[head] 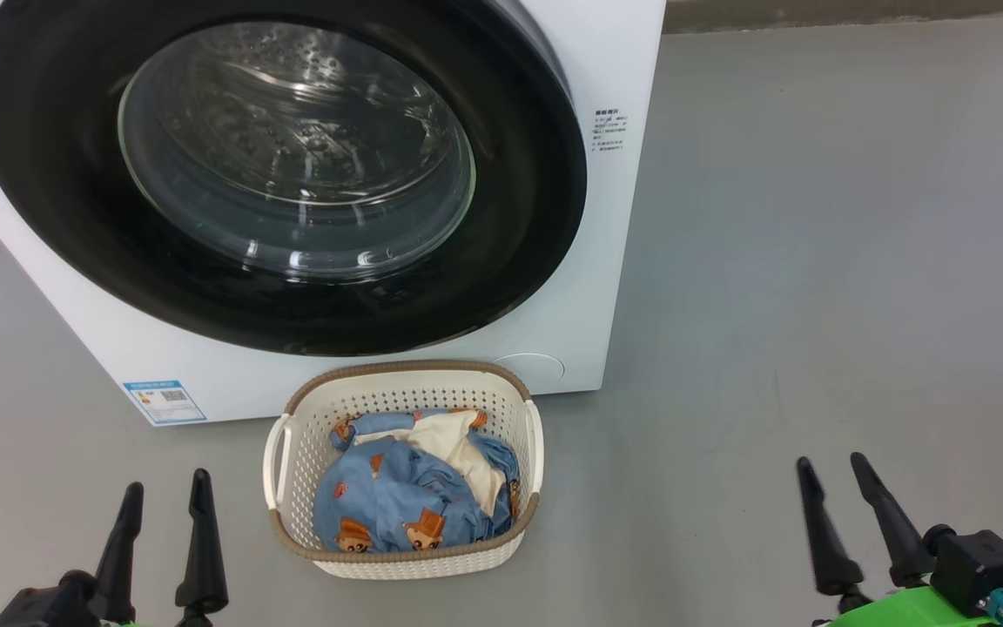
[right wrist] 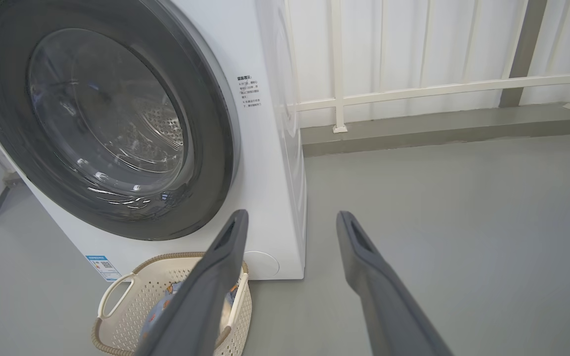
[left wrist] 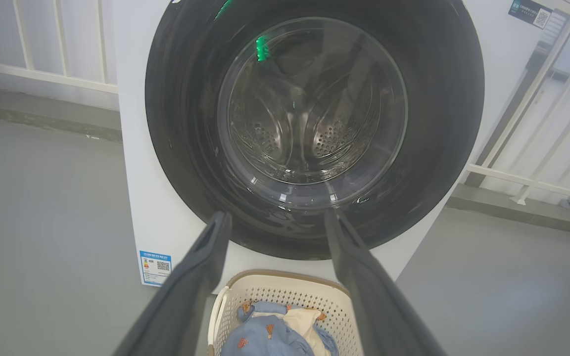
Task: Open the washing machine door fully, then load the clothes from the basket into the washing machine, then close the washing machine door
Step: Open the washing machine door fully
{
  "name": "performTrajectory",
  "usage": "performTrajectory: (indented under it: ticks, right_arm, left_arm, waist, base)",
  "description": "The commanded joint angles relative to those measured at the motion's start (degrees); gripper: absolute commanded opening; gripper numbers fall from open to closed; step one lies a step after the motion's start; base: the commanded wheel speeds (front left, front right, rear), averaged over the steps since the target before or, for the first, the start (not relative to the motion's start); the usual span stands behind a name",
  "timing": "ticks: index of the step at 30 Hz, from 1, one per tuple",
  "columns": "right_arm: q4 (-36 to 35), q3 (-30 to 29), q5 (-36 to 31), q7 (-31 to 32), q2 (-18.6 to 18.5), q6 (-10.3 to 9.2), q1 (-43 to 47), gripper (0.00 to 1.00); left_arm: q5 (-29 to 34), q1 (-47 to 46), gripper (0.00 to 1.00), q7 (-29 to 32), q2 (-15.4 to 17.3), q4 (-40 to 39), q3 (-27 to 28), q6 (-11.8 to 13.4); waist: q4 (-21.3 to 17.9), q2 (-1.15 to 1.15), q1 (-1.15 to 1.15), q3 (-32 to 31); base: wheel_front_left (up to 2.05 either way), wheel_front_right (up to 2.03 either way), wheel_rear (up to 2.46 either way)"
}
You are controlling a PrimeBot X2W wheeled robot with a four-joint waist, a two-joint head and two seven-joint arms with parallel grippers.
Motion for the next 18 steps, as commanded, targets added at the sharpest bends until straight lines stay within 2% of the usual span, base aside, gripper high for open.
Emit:
performTrajectory:
  ticks: [1, 8, 18]
  right_arm:
    - [-1.88, 0.93, 0.65, -0.69, -0.54, 0.08, -1.58, 0.0]
    - [-1.96, -1.19, 8.76, -0.69, -0.54, 0.08, -2.38, 0.0]
    - [-0.73, -5.08, 28.6, -0.69, -0.54, 0.08, -4.48, 0.0]
  left_arm:
    - [0.28, -0.53, 1.0, -0.59, 0.69, -1.49, 1.84, -0.15]
    - [0.73, -0.66, 1.0, -0.59, 0.69, -1.47, 1.7, -0.15]
    - [1.29, -1.11, 1.0, -0.59, 1.82, -2.07, 0.99, -0.15]
  waist:
    - [0.12, 0.0, 0.0, 0.24]
    - [0.25, 0.0, 0.0, 1.11]
    - [0.35, 0.0, 0.0, 4.39]
  base:
    - [0.0, 0.0, 0.0]
    - [0.0, 0.0, 0.0]
    - [0.0, 0.0, 0.0]
